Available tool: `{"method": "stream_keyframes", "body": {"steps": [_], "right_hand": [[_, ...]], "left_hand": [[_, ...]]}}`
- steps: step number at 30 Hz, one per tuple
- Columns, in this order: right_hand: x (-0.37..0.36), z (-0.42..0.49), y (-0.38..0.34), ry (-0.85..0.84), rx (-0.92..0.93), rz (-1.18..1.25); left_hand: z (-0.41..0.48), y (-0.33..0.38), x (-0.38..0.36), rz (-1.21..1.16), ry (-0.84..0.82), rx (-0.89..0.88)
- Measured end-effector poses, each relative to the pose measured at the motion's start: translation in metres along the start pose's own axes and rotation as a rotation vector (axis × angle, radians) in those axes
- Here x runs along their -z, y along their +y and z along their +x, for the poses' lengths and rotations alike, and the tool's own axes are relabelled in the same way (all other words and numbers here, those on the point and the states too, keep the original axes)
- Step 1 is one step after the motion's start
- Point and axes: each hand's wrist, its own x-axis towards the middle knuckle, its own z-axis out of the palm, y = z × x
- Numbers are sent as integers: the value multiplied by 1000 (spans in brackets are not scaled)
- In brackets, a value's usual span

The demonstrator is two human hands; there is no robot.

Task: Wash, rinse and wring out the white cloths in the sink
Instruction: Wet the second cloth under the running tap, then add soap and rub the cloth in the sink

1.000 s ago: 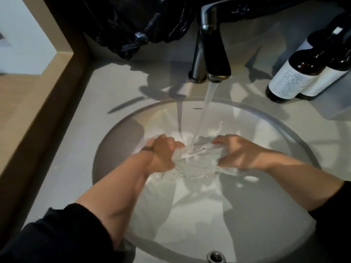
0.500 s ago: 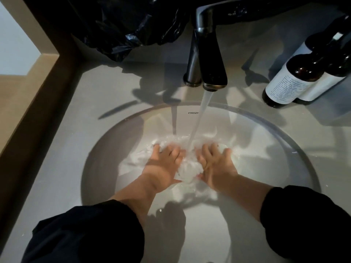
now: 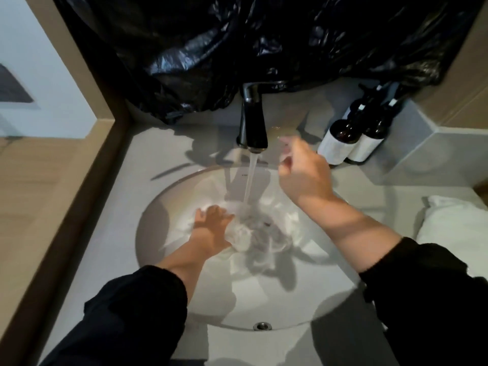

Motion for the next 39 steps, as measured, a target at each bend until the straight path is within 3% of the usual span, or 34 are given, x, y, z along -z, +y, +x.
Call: {"method": "stream_keyframes", "body": {"steps": [2,6,12,19,21,23,26,31,34,39], "right_hand": [[16,14,-13,76,62,68],[30,40,-30,-55,65,-187],[41,55,-33,-101,72,-292],[28,38,-3,-141,42,-262],[29,36,14,-45,24,-89],[34,36,38,196,24,16],[40,42,72,387,-164,18],[33,61,87,289,-356,156],[31,74,93,263,-401,-36],[27,69,83,223,-317,41]], "left_hand": [[-7,-2,0,-39,145,4],[-22,-2,10,-57,23,102],[-27,-20,41,-269,40,233],[-19,-31,47,-324,55,282],[-15,-29,42,-309,46,290],[-11,-25,39,-296,-10,304],[-9,-20,31,-241,-113,291],[-6,-21,19,-164,-114,302],[-4,-24,18,-97,-92,269],[-9,-23,15,-153,-138,241]]}}
